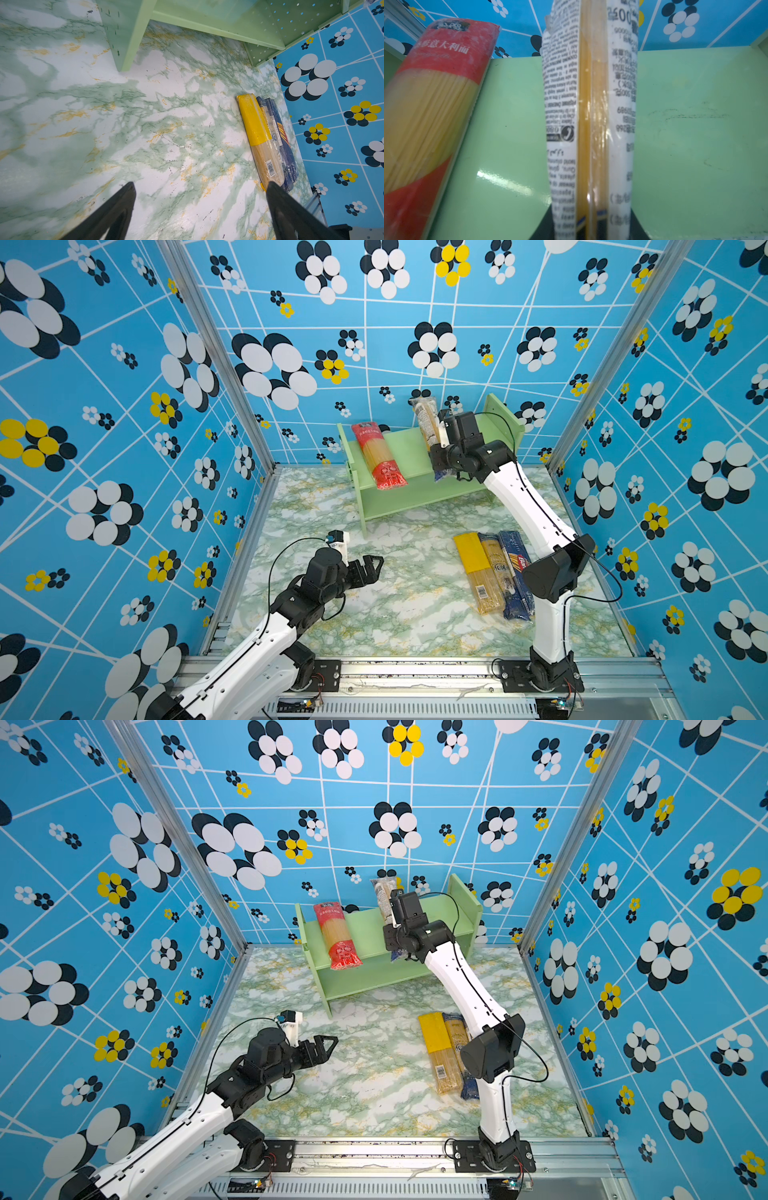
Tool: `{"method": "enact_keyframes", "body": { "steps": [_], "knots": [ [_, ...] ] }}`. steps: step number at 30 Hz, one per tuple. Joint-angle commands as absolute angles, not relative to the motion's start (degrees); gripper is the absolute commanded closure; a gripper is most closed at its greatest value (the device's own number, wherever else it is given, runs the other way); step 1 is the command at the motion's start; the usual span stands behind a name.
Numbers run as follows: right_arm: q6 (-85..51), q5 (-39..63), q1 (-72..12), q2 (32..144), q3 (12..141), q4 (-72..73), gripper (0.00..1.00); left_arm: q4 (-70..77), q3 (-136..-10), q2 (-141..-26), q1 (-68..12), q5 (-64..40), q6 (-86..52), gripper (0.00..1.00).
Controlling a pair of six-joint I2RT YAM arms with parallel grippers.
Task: Arrange pasta packages on shelves
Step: Place the pasta bag on the shelf.
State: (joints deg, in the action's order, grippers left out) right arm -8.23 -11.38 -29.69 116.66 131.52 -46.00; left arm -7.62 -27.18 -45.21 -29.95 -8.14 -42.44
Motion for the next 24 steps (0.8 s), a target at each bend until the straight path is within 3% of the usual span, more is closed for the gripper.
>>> {"method": "enact_keyframes", "body": {
  "steps": [1,24],
  "knots": [
    [-9.0,-11.3,-29.3,116.3,135.3,-37.3,1.00,-6.9,-28.6,-45.0,-29.8,-7.9,-42.4,0.01],
    [-8.0,-10.8,-29.3,118.5,135.7,-39.8,1.00,-7.2,-28.6,-44.7,-29.8,-7.7,-42.5,0.01]
  ]
}}
